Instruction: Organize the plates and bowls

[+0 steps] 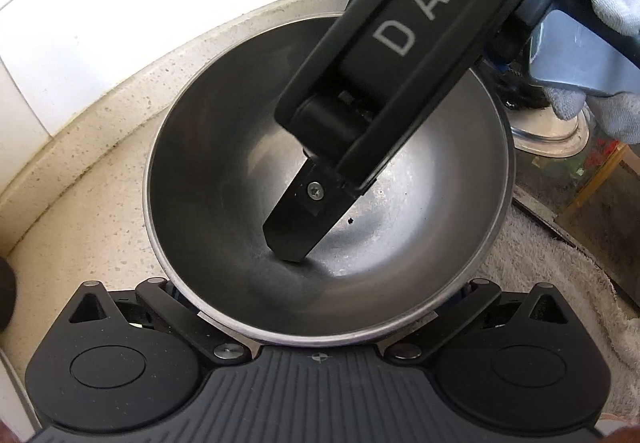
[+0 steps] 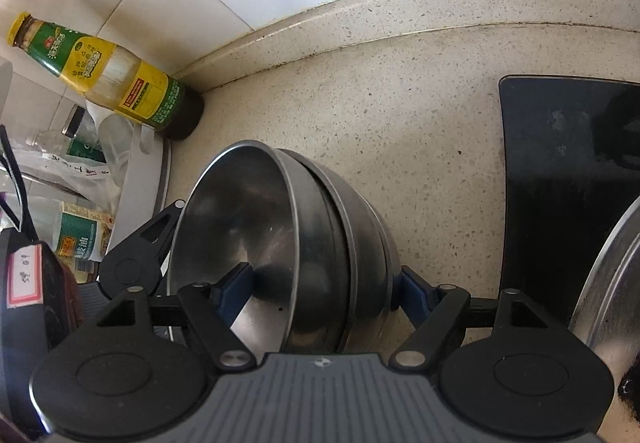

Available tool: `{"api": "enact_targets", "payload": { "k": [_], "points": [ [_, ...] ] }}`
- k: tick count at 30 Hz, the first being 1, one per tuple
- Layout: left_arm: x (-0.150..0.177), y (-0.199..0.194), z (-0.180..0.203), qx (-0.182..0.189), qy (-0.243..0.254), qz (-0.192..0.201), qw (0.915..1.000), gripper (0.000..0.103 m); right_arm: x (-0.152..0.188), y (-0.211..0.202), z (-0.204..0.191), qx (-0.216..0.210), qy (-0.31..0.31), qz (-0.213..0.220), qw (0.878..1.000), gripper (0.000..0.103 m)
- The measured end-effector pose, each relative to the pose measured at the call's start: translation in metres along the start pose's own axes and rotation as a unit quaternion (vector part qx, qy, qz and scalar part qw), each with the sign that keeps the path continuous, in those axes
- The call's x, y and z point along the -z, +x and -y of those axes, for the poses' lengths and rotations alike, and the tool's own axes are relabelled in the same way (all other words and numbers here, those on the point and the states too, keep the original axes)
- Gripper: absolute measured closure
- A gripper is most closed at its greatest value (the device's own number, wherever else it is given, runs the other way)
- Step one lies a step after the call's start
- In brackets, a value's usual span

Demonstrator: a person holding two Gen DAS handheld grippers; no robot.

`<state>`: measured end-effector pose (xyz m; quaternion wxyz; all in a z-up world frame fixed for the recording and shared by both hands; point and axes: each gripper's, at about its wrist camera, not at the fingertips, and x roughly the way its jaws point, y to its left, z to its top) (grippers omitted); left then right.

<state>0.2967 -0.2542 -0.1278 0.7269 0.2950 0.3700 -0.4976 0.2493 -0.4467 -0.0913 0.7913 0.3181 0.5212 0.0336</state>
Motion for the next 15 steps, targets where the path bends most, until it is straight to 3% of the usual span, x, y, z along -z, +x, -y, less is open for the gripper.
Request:
{"api": "enact_targets", "payload": {
  "k": [10, 15],
  "points": [
    [-0.004, 0.004, 0.0, -0.005, -0.018, 0.007, 0.9998, 0.0, -0.003, -0.007, -0.008, 0.001, -0.011, 0.024, 1.0, 0.025],
    [-0.011, -0.012, 0.0, -0.025, -0.019, 0.018, 0.9993, 0.0, -0.009, -0.026, -0.026, -0.008, -0.041, 0.044, 0.998, 0.025]
  ]
}}
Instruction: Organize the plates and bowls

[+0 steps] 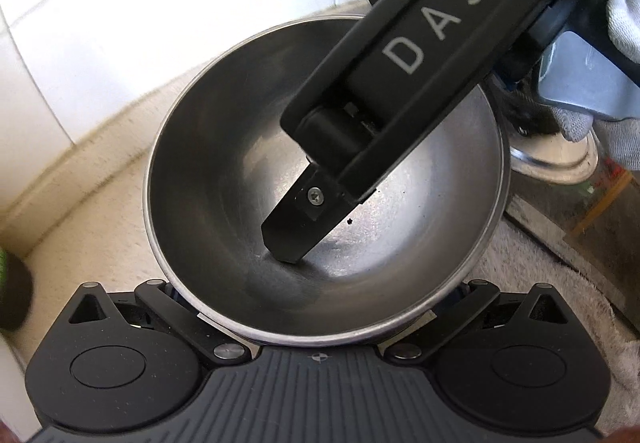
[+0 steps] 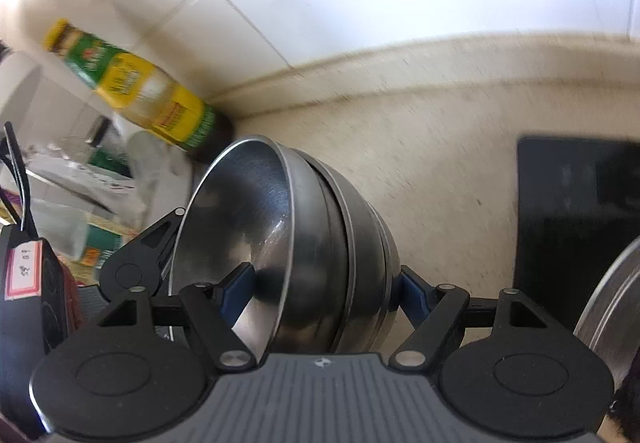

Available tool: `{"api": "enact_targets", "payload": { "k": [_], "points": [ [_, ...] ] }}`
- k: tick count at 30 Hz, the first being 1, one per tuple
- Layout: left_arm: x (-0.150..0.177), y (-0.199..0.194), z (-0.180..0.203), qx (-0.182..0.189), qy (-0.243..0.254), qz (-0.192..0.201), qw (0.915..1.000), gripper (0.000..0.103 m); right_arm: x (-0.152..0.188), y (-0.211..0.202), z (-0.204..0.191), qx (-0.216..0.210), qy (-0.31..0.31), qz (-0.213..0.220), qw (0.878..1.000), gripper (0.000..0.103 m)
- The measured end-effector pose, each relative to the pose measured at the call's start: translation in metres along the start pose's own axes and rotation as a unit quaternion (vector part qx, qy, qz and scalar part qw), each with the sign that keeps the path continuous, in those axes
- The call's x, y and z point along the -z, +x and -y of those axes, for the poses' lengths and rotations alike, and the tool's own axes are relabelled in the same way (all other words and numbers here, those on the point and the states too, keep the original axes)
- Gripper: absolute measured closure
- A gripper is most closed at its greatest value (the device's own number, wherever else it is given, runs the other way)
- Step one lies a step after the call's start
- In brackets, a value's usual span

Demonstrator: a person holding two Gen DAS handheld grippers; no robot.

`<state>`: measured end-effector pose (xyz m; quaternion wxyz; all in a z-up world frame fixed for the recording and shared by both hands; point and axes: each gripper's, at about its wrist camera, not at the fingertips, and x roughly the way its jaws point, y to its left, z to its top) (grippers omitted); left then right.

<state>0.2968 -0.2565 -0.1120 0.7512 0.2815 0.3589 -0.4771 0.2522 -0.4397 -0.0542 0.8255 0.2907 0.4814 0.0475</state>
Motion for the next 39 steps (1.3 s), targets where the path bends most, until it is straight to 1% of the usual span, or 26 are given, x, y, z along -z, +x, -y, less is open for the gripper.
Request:
{"api": "enact_targets", "payload": {
  "k": [5, 11, 17, 22, 28, 32, 33, 34, 39],
  "points": [
    [-0.008, -0.032, 0.002, -0.034, -0.013, 0.013, 0.9992, 0.0, -0.002, -0.023, -0.027, -0.014, -0.041, 0.01, 0.999, 0.025],
    [-0.007, -0.076, 0.018, -0.083, -0.036, 0.021, 0.9957, 0.0, 0.011, -0.043, -0.061, -0.036, -0.088, 0.013, 0.995, 0.025],
    [0.006, -0.115, 0.041, -0.125, -0.062, 0.023, 0.99, 0.0, 0.031, -0.052, -0.089, -0.053, -0.126, -0.005, 0.991, 0.025],
    [0.027, -0.139, 0.063, -0.144, -0.095, 0.022, 0.9848, 0.0, 0.059, -0.054, -0.108, -0.061, -0.138, -0.015, 0.988, 0.025],
    [0.053, -0.162, 0.085, -0.15, -0.105, 0.016, 0.983, 0.0, 0.1, -0.054, -0.129, -0.055, -0.135, -0.023, 0.989, 0.025],
    [0.076, -0.172, 0.1, -0.138, -0.108, 0.011, 0.9845, 0.0, 0.131, -0.052, -0.135, -0.049, -0.125, -0.036, 0.99, 0.025],
    [0.086, -0.178, 0.104, -0.134, -0.109, 0.009, 0.9849, 0.0, 0.138, -0.05, -0.136, -0.048, -0.12, -0.039, 0.991, 0.025],
    [0.088, -0.191, 0.105, -0.131, -0.11, 0.006, 0.9852, 0.0, 0.145, -0.048, -0.136, -0.047, -0.115, -0.041, 0.991, 0.025],
    [0.114, -0.195, 0.123, -0.12, -0.107, -0.011, 0.9869, 0.0, 0.172, -0.04, -0.136, -0.043, -0.098, -0.049, 0.993, 0.025]
  ]
}}
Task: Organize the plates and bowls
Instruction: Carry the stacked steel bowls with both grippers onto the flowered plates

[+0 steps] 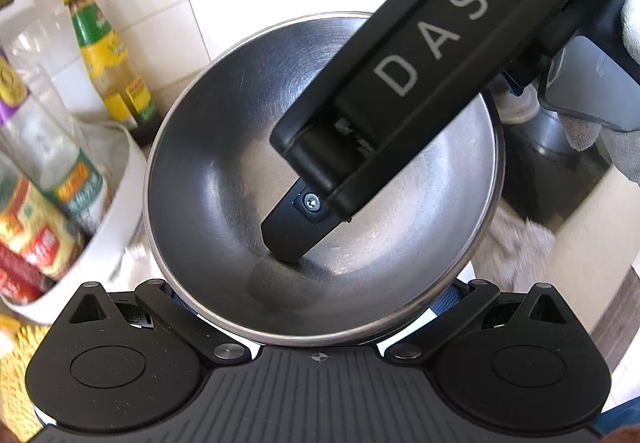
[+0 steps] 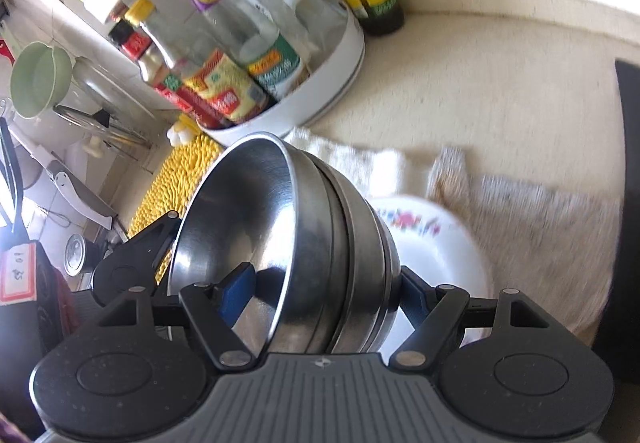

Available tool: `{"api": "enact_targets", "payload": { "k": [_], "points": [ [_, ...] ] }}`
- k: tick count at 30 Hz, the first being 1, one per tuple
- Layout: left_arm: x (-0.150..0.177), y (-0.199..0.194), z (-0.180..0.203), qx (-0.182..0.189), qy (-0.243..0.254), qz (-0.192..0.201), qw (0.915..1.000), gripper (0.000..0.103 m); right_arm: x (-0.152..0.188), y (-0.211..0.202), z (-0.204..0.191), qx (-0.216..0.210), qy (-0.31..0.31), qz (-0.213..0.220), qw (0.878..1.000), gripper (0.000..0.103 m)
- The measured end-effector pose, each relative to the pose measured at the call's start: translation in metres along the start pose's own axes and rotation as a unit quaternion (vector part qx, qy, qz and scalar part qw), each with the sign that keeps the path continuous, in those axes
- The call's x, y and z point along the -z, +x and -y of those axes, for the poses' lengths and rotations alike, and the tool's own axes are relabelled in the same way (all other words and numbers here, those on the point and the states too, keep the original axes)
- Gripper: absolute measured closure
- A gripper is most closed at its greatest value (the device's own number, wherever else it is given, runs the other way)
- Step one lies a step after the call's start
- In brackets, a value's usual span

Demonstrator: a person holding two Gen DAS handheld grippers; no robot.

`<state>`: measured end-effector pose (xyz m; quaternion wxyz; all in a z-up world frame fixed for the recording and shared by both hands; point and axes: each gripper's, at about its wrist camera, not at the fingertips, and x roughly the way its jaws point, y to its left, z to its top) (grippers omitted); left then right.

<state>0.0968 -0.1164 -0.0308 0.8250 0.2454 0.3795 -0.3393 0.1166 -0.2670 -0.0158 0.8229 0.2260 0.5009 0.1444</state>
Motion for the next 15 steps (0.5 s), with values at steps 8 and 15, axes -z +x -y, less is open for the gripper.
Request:
{"api": "enact_targets", "payload": {
  "k": [8, 15],
  "points": [
    [0.026, -0.007, 0.015, 0.006, 0.01, -0.015, 0.9998, 0.0, 0.019, 0.001, 0.001, 0.008, 0.011, 0.002, 1.0, 0.025],
    [0.022, 0.012, 0.013, 0.007, 0.015, -0.02, 0.9997, 0.0, 0.021, 0.012, 0.008, 0.016, 0.019, -0.003, 1.0, 0.025]
  ]
}}
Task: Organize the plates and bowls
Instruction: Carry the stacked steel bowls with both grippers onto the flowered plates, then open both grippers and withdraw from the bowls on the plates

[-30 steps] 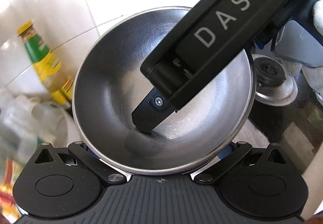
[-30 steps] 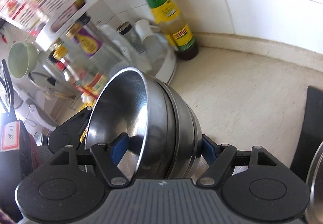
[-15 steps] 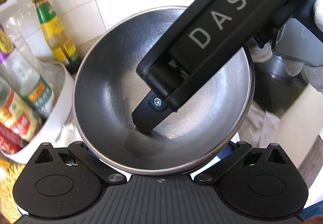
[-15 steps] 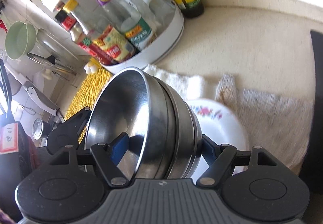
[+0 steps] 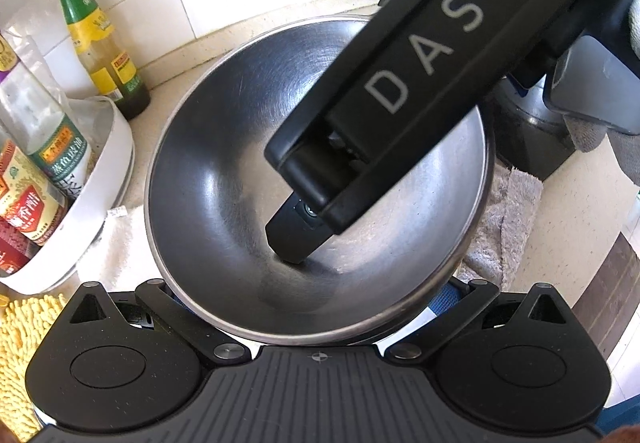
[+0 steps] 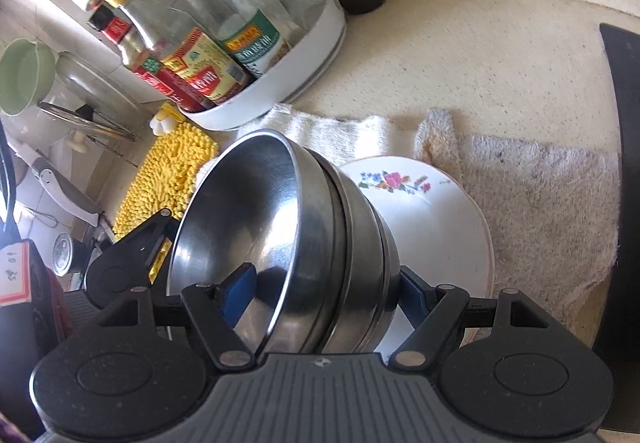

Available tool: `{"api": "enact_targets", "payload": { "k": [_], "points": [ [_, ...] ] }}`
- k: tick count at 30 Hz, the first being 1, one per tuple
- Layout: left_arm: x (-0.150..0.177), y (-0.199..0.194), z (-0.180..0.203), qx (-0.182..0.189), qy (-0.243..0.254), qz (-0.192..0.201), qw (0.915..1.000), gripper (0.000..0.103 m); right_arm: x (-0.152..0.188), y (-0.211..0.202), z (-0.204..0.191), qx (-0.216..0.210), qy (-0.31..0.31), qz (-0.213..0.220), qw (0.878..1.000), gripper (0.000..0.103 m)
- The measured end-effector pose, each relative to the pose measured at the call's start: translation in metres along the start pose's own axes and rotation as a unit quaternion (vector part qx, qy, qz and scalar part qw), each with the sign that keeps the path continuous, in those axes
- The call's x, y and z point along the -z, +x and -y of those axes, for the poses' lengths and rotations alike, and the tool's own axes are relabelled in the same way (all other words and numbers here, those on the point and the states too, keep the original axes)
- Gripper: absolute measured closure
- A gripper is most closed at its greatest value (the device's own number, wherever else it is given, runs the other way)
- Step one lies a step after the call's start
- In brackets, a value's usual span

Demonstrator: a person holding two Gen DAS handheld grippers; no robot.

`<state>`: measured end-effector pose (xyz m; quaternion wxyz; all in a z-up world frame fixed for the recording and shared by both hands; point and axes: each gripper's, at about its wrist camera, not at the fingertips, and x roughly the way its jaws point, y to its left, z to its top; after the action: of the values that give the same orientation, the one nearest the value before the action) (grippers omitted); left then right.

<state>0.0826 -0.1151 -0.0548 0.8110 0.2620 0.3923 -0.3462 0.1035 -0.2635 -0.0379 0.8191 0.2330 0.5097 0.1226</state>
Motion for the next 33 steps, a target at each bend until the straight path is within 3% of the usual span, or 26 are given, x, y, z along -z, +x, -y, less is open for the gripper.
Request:
{"api": "enact_targets", "payload": {
  "k": [8, 20, 30, 33],
  "points": [
    [0.007, 0.023, -0.009, 0.003, -0.001, -0.019, 0.9998, 0.0, 0.0, -0.001, 0.014, 0.01, -0.002, 0.009, 1.0, 0.025],
    [0.02, 0.004, -0.015, -0.021, -0.018, -0.013, 0.9995, 0.002, 0.015, -0.039, 0.017, 0.022, 0.008, 0.059, 0.998, 0.025],
    [0.045, -0.046, -0.033, -0.039, -0.114, 0.027, 0.9923, 0.0, 0.078, -0.096, -0.028, 0.072, -0.03, 0.156, 0.985, 0.025],
    [0.048, -0.058, -0.035, -0.052, -0.138, 0.036, 0.9883, 0.0, 0.101, -0.101, -0.045, 0.105, -0.039, 0.182, 0.977, 0.024]
  ]
}}
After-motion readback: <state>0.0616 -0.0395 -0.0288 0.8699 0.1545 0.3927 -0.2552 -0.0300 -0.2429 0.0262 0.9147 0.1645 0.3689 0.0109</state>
